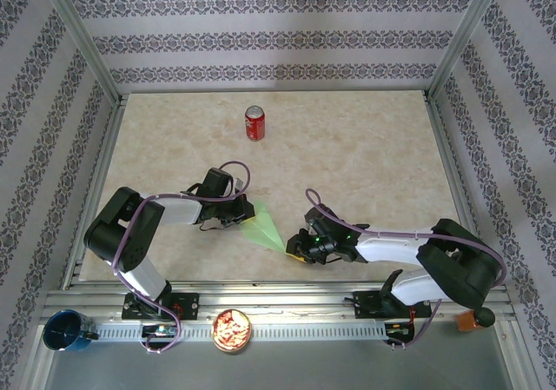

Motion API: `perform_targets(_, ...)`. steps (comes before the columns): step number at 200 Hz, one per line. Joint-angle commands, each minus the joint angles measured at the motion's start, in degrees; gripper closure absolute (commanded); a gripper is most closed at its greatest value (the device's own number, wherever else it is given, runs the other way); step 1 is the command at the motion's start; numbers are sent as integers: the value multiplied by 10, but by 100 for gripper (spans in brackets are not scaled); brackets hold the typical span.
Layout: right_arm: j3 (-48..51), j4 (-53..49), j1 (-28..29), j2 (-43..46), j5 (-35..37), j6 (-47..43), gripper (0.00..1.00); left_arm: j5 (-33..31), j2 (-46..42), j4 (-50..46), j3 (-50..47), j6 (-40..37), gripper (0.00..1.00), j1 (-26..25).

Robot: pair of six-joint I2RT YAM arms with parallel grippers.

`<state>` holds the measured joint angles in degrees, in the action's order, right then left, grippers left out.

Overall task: Fold a paper plane with a square sheet of paper (pick it up from the middle)
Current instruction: Turn over the paper at the center of the table.

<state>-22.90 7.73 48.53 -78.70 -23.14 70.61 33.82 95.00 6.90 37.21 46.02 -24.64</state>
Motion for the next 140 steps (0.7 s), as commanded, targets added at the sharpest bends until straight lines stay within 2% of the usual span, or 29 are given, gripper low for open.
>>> perform_targets(1, 4, 24, 4, -20, -12, 2, 75, -29, 3, -16, -20, 9, 93, 4)
perform_targets(140, -25, 59, -2, -20, -15, -9, 76, -24, 7, -16, -17, 7, 93, 4)
